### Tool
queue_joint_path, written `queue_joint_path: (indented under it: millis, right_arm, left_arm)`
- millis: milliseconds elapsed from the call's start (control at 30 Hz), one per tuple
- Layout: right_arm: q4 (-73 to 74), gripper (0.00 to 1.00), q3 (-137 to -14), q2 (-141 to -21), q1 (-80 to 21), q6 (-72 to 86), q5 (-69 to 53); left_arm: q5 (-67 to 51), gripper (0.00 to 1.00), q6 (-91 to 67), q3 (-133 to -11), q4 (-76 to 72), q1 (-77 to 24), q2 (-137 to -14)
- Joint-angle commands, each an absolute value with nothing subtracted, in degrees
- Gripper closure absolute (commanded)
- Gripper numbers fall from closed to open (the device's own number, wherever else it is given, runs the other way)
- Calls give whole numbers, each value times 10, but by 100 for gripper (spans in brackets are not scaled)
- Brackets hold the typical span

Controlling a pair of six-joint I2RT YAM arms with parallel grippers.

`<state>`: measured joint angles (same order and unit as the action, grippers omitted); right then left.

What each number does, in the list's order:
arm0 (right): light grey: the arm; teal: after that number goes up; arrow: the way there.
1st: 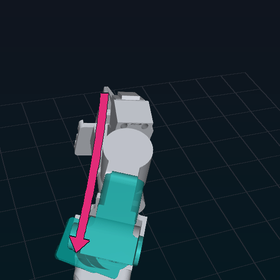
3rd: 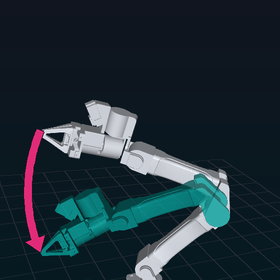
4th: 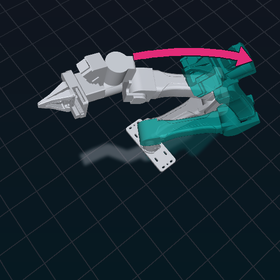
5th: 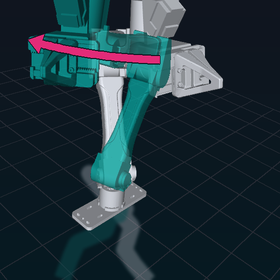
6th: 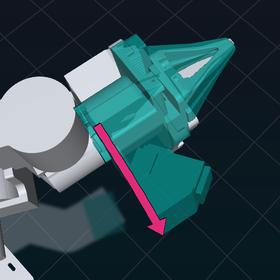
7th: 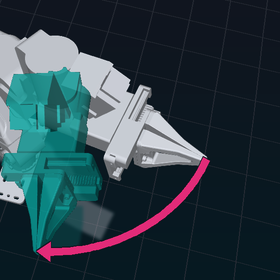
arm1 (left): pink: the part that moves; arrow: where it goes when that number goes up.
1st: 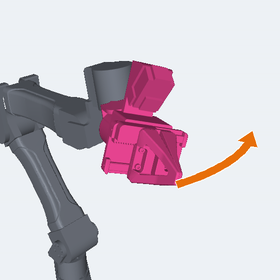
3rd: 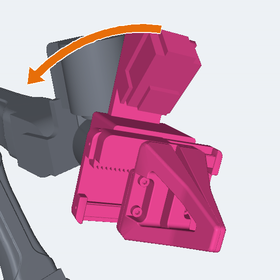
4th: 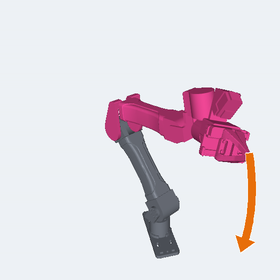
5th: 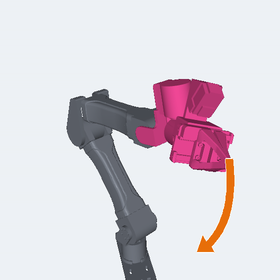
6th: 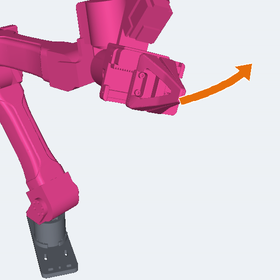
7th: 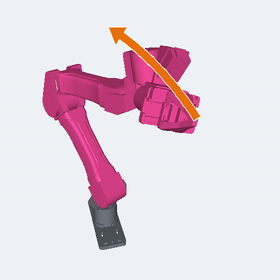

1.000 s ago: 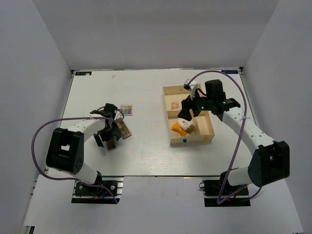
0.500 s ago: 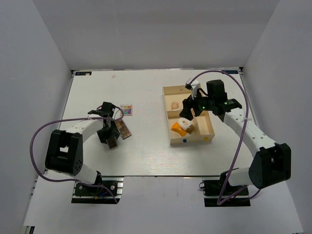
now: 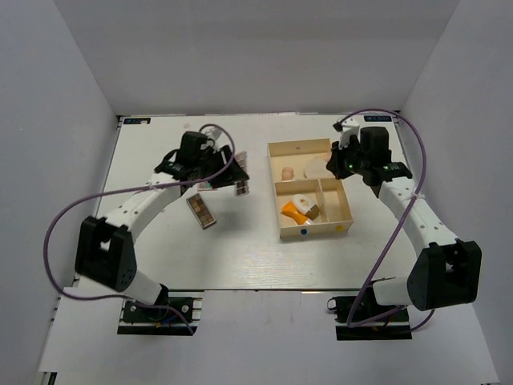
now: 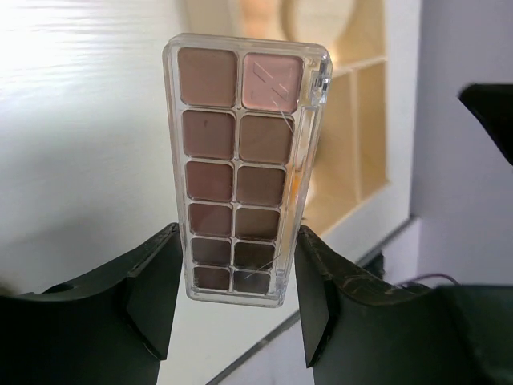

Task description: Organize the makeup

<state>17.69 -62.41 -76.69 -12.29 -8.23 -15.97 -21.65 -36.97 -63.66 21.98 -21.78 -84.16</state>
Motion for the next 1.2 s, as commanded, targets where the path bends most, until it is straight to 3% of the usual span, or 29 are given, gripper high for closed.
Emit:
queue_joint_path:
  millis: [0,300,533,933,1167]
  right_arm:
    - [149,100,-628,-743,-98,-54,-99]
    - [150,100,-612,-720,-26,-20,-45]
    - [147,100,-593,-703,11,-10,-62]
    - [136,100,-577,-688,35,-4,-96]
    - [135,100,-571,-681,42,-4,-105]
  left_arm:
    - [-311,88,-395,-729,130,-275,-915]
    - [-320,90,-506,-887,4,-409,-1111]
    - [-245,90,-572,-936,-42,-475,-1172]
    - [-131,89,-610,-1048,116,-521,-1252]
    - [-98,74,-623,-1062,170,-527,-1264]
